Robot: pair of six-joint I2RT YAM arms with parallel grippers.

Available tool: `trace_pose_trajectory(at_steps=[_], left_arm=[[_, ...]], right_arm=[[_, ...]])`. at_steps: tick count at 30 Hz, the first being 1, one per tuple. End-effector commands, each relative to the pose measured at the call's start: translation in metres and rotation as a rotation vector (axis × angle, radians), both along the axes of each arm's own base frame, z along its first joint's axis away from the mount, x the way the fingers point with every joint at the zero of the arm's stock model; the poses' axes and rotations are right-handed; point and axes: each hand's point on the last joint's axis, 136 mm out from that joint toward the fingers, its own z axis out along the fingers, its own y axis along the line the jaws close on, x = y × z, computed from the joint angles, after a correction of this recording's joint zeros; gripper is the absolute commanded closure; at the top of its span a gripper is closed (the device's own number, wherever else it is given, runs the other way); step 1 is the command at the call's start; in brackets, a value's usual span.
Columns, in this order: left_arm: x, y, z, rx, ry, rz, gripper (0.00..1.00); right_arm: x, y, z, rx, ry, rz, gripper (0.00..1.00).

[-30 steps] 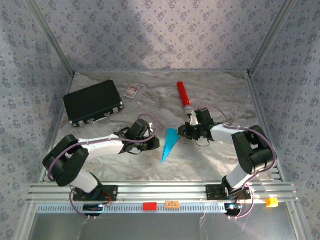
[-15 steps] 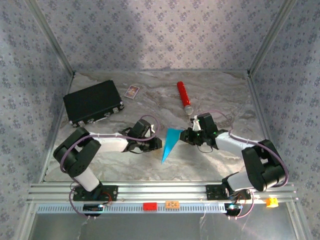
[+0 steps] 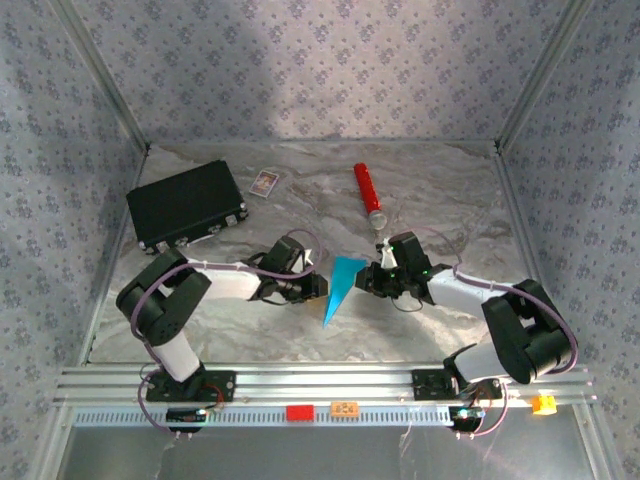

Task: Fold a paper plane with a square sheet of paper (pick it up from the middle)
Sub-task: Fold the wing for the fifth time at the center of the table.

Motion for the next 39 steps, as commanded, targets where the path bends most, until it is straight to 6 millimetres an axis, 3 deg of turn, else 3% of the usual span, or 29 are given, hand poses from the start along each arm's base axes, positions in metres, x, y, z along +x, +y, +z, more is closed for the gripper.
trace_pose_trajectory(at_steps=[1, 23, 39], left_arm=[[0.005, -0.01, 0.007, -0.046, -0.011, -0.033, 0.75], [0.011, -0.003, 0.022, -0.051, -0.078, 0.009, 0.69], [0.001, -0.013, 0.007, -0.059, -0.001, -0.059, 0.71]], right_arm=[[-0.007, 0.003, -0.009, 0.003, 0.031, 0.015, 0.79], [-0.017, 0.016, -0.029, -0.012, 0.077, 0.064, 0.81], [-0.016, 0.018, -0.03, -0.004, 0.079, 0.059, 0.82]])
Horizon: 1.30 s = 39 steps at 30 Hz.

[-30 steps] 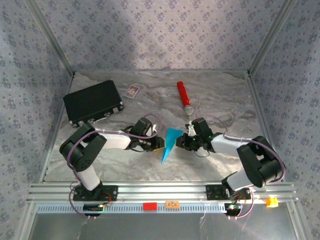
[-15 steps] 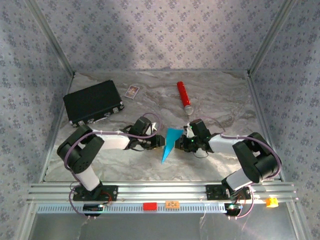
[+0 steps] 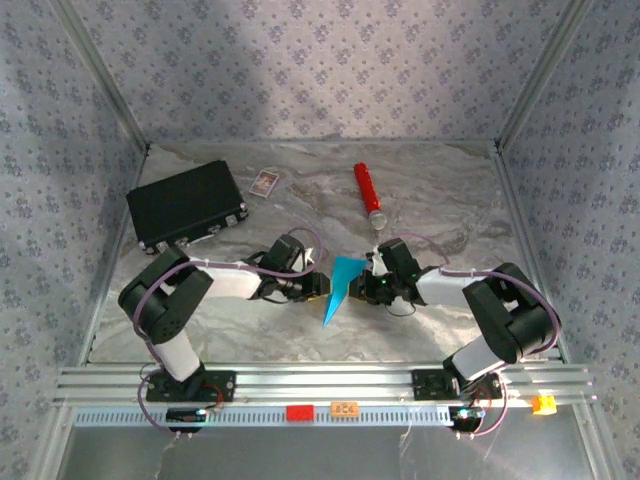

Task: Fold a paper plane with a square sheet of paper (pick it up from the middle)
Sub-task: Fold the wing for the fifth time at the center of the table, then move a paper plane to the center of the table.

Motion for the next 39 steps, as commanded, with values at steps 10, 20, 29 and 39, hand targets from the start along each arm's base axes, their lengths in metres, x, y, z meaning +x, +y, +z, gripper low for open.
trace_pose_trajectory(at_steps=[10, 20, 29, 39], left_arm=[[-0.003, -0.014, 0.001, -0.037, 0.023, -0.071, 0.75], [-0.008, -0.019, -0.001, -0.028, 0.03, -0.104, 0.77], [-0.012, -0.025, 0.0, -0.032, 0.028, -0.134, 0.81], [-0.012, -0.029, 0.01, -0.027, -0.011, -0.144, 0.91]], right_arm=[[-0.004, 0.004, 0.003, 0.029, 0.016, 0.007, 0.83], [-0.007, 0.005, 0.005, 0.06, 0.031, 0.001, 0.83], [-0.006, 0.001, -0.001, 0.069, 0.056, -0.028, 0.83], [-0.003, -0.001, 0.0, 0.067, 0.049, -0.042, 0.83]])
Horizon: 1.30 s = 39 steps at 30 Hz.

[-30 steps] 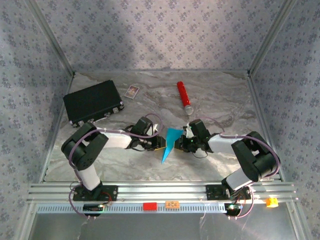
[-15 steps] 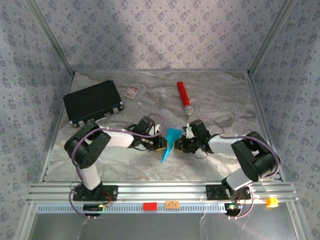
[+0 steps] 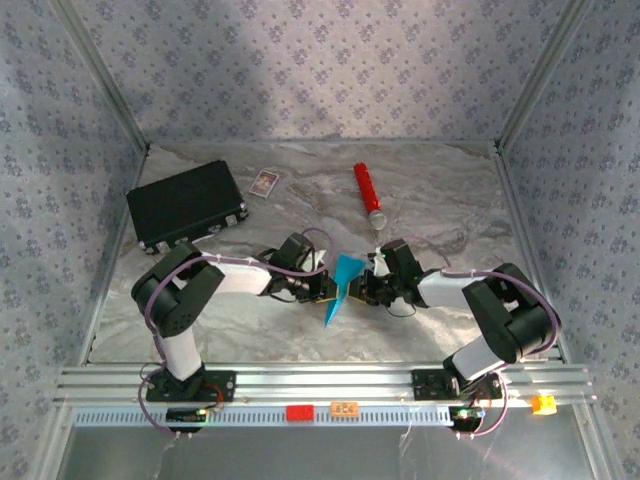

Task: Fold a paper plane with a square sheet of paper (pick it up from the middle)
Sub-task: Move a paper plane to the center of the table.

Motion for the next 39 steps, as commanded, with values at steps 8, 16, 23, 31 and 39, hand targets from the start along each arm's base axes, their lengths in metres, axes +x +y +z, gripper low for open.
trace_pose_trajectory(at_steps=[8, 16, 23, 31, 39], left_arm=[[0.014, 0.019, 0.024, 0.179, -0.193, 0.1, 0.96], [0.025, 0.049, 0.034, 0.36, -0.323, 0.228, 0.99], [0.027, 0.069, 0.03, 0.476, -0.338, 0.271, 0.99], [0.023, 0.062, 0.023, 0.502, -0.327, 0.243, 0.97], [0.022, 0.063, 0.017, 0.534, -0.317, 0.242, 0.95]], right_arm=[[0.006, -0.019, 0.004, -0.072, -0.033, -0.066, 0.83], [0.012, -0.031, 0.011, -0.1, -0.073, -0.128, 0.83], [0.017, -0.027, 0.024, -0.061, -0.113, -0.13, 0.82], [0.02, -0.022, 0.029, -0.048, -0.12, -0.129, 0.81], [0.02, -0.02, 0.028, -0.05, -0.117, -0.129, 0.8]])
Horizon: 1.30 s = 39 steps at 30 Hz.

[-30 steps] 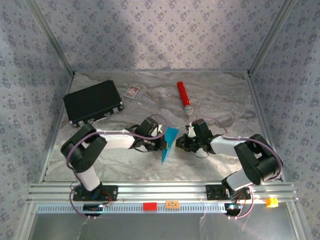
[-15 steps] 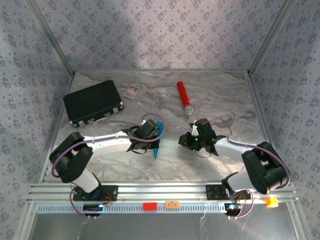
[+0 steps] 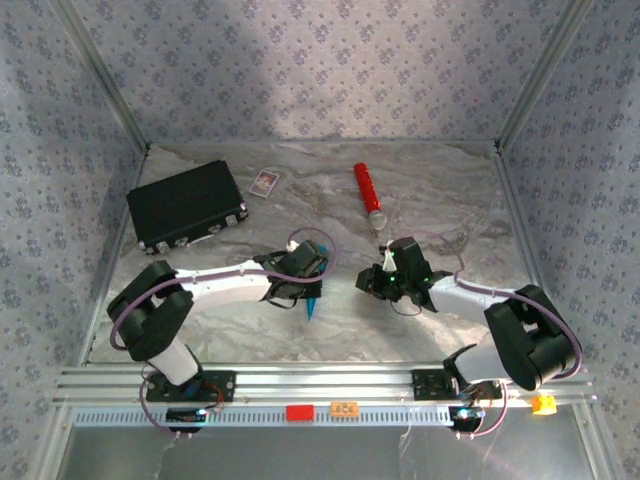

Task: Fold a paper plane with a square sheet of paper (pick it up from the middle)
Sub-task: Move a paper plane to the center of the table.

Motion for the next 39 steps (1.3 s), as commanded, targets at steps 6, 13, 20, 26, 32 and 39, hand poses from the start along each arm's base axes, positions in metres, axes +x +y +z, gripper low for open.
trace_pose_trajectory(at_steps=[6, 13, 20, 26, 32, 39], left_arm=[[0.001, 0.004, -0.001, 0.039, 0.001, 0.02, 0.93], [0.0, 0.003, -0.005, 0.045, 0.006, 0.018, 0.92], [-0.001, 0.001, -0.008, 0.051, 0.018, 0.007, 0.9], [-0.001, -0.001, -0.006, 0.043, 0.011, -0.005, 0.87], [-0.002, 0.0, -0.01, 0.062, 0.022, -0.006, 0.86], [-0.002, 0.001, -0.013, 0.092, 0.019, -0.011, 0.86]], right_arm=[[0.006, 0.004, 0.005, 0.014, -0.014, -0.01, 0.8], [0.007, 0.007, 0.004, 0.015, -0.016, -0.01, 0.8], [0.007, 0.008, 0.003, 0.019, -0.015, -0.008, 0.79], [0.007, 0.009, 0.002, 0.02, -0.01, -0.009, 0.79], [0.007, 0.008, 0.001, 0.02, -0.008, -0.01, 0.79], [0.007, 0.008, 0.0, 0.019, -0.007, -0.011, 0.79]])
